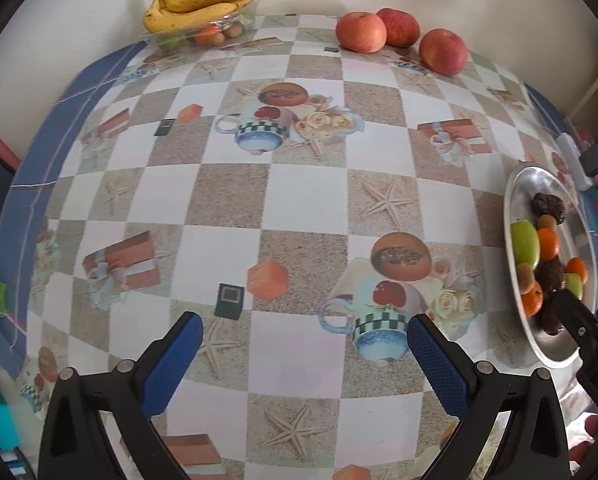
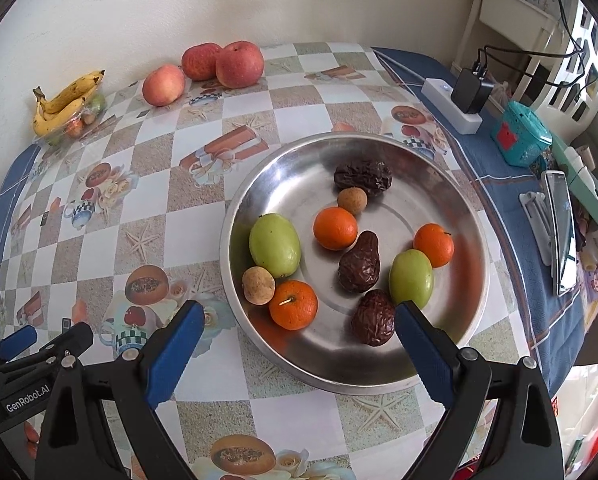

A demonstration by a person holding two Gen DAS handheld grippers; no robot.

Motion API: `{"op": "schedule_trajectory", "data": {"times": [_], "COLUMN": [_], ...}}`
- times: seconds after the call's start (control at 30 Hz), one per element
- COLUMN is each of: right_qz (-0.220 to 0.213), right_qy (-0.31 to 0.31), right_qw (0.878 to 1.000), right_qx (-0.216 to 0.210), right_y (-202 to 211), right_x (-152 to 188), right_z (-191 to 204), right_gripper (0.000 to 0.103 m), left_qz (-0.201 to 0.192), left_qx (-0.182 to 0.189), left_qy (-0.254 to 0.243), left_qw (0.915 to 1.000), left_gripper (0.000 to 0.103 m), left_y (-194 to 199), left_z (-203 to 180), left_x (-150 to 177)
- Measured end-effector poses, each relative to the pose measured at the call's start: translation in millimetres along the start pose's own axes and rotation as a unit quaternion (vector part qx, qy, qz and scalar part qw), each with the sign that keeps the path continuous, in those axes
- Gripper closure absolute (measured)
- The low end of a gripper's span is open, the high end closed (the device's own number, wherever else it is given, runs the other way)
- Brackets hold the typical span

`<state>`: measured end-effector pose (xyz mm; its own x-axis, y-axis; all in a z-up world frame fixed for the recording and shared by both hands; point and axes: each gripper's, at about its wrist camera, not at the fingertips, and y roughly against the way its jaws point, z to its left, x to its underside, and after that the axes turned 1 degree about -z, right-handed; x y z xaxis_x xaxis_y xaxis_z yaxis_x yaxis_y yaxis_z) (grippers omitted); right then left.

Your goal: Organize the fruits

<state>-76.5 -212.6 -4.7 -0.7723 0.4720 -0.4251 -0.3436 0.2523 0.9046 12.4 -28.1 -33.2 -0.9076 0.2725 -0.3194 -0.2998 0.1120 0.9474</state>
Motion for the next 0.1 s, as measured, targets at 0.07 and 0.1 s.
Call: {"op": "schedule_trajectory", "data": {"times": [0.07, 0.1], "right_qz": [0.0, 0.0], "right_qy": [0.001, 0.001], "right_qw": [1.0, 1.0], "right_qx": [-0.001, -0.001], "right_y": [0.0, 0.0], "right_x": [-0.3, -0.3], "right_z": [0.3, 0.2], "right_gripper": [0.007, 0.007], "left_qz": [-0.004, -0.005], "left_qx": [-0.005, -0.005], "left_qy": [0.001, 0.001], "left_qw": [1.0, 1.0], "left_gripper": [0.0, 0.0], "left_y": [2.5, 3.1], "left_z": [-0.3, -0.3], "left_x": [0.4, 0.3]}}
